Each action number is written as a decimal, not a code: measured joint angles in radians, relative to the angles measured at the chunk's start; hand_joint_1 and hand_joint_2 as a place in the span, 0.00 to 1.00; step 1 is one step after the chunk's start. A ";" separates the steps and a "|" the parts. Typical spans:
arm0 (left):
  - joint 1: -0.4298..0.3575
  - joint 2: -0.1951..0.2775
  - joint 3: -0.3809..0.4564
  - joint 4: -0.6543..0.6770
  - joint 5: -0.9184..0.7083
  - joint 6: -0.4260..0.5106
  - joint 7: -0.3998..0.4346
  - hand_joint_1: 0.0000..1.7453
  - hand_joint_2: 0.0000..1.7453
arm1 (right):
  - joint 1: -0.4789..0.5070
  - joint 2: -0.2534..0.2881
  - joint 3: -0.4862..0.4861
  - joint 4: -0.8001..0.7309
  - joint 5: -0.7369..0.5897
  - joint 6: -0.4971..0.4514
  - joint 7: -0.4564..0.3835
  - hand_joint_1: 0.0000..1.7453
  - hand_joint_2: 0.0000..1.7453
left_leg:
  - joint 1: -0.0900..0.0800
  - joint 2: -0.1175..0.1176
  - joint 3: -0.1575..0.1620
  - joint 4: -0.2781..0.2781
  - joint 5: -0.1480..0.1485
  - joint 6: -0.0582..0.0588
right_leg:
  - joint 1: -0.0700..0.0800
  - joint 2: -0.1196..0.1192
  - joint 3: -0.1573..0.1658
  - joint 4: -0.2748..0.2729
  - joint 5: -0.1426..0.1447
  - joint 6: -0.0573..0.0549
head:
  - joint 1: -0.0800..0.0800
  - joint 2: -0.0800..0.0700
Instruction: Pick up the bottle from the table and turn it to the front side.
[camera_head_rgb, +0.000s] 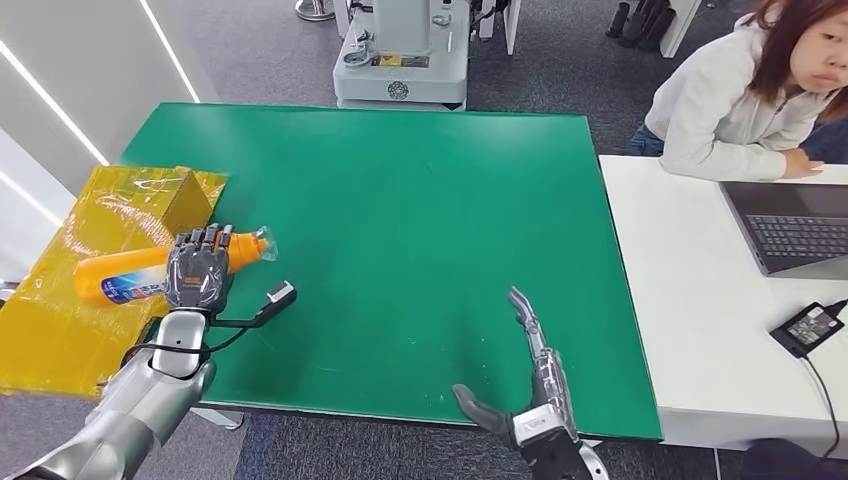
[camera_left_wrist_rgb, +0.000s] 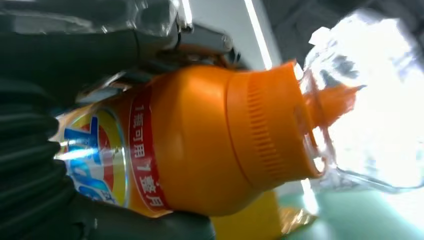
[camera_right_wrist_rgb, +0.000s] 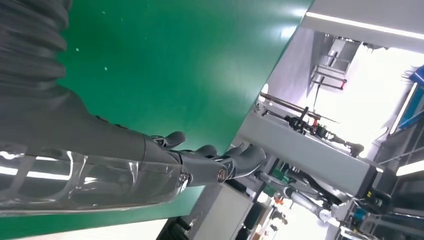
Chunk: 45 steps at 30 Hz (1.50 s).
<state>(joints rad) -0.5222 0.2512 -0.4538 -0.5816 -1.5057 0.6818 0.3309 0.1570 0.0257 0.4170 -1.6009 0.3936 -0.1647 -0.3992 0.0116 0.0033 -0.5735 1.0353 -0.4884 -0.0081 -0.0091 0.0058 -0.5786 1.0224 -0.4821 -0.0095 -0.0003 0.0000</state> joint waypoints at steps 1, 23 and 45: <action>0.000 0.002 -0.001 0.017 0.000 0.000 -0.004 1.00 1.00 | 0.005 -0.001 0.000 -0.006 0.000 -0.003 0.000 0.00 1.00 | 0.000 0.000 0.000 0.000 0.000 0.000 | 0.000 0.000 0.000 0.000 0.000 0.000 | 0.000 0.000; 0.018 0.040 -0.004 0.171 0.000 -0.071 -0.104 1.00 1.00 | 0.037 -0.031 0.009 -0.047 -0.018 -0.003 -0.004 0.00 1.00 | 0.000 0.000 0.002 -0.001 0.001 -0.001 | 0.000 -0.001 0.001 0.001 0.001 -0.001 | 0.000 0.000; -0.005 0.046 -0.036 0.220 0.000 -0.040 -0.117 0.00 1.00 | 0.020 -0.041 0.037 -0.044 -0.014 0.025 -0.004 0.00 1.00 | 0.000 -0.001 0.002 -0.001 0.001 -0.002 | 0.000 -0.001 0.001 0.002 0.001 -0.002 | 0.000 0.000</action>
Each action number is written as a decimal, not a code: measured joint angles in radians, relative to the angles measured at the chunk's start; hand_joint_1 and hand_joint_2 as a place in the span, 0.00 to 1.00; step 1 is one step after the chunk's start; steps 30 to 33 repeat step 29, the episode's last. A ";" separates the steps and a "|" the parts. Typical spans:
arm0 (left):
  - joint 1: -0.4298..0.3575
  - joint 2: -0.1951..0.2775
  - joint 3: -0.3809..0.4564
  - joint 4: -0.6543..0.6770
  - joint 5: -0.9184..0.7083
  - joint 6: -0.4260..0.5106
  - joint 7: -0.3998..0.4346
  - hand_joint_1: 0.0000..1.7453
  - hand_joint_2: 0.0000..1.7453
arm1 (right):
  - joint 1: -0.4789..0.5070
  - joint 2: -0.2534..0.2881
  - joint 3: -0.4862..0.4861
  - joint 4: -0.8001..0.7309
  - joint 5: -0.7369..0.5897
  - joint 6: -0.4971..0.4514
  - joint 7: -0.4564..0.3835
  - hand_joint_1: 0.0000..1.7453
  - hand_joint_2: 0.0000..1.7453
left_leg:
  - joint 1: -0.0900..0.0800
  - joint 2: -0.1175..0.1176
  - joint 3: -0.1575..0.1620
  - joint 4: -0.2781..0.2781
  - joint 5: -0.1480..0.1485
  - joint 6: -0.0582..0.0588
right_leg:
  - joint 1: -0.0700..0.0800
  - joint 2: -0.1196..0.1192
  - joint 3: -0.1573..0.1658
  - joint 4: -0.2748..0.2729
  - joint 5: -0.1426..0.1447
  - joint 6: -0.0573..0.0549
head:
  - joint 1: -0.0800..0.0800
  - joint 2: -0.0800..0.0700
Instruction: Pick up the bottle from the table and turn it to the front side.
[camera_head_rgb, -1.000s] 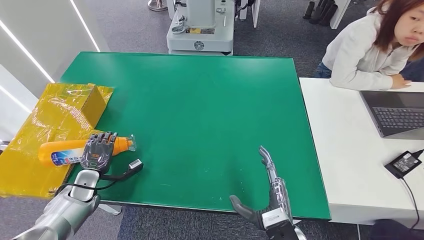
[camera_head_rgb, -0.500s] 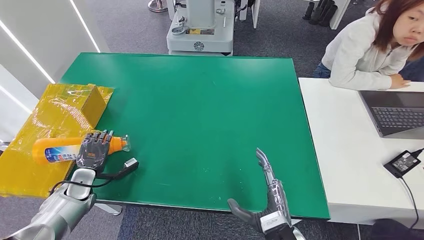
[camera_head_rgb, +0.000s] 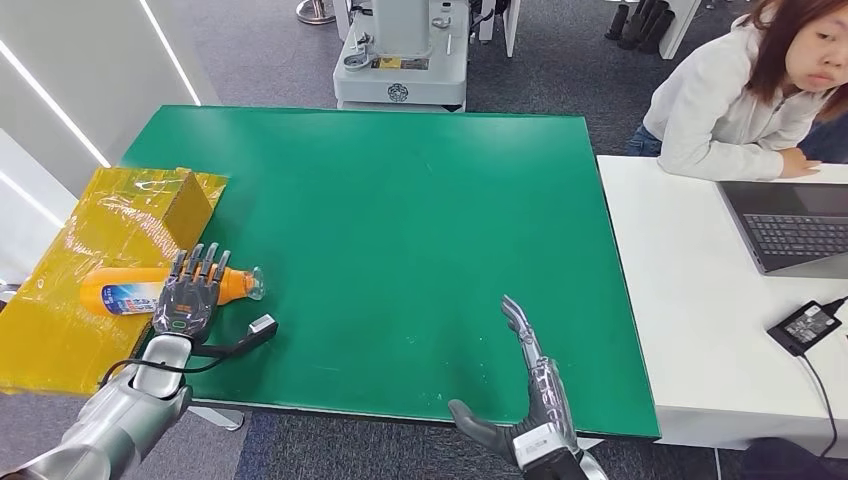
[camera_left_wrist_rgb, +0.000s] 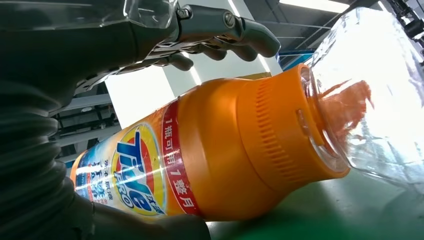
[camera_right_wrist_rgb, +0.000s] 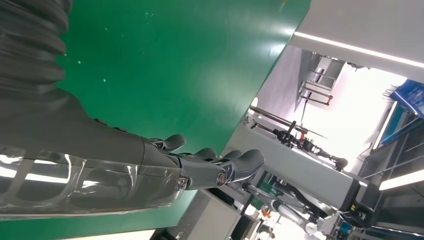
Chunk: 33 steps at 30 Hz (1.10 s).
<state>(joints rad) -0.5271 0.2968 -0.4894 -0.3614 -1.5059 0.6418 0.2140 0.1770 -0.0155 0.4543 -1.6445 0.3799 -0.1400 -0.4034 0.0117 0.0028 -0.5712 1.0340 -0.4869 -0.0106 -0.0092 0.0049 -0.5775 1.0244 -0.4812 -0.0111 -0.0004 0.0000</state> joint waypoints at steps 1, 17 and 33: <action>0.000 0.000 0.000 0.001 0.000 0.004 -0.005 0.00 1.00 | -0.001 0.000 0.000 0.000 0.000 0.001 0.002 0.00 1.00 | 0.000 0.000 0.000 0.000 0.000 0.000 | 0.000 0.000 0.000 0.000 0.000 0.000 | 0.000 0.000; 0.080 -0.025 0.059 -0.127 0.000 0.047 -0.007 0.00 1.00 | -0.003 0.000 0.001 0.016 0.002 0.012 0.013 0.00 1.00 | 0.000 -0.002 0.000 0.000 0.000 0.000 | 0.000 -0.002 0.000 -0.001 0.000 0.000 | 0.000 0.000; 0.191 -0.221 0.422 -0.452 0.260 0.048 -0.642 0.00 1.00 | -0.002 0.000 0.010 0.030 0.001 -0.008 0.024 0.00 1.00 | -0.001 0.000 -0.002 0.001 0.000 0.001 | -0.001 0.000 -0.001 -0.002 0.000 0.000 | 0.000 0.000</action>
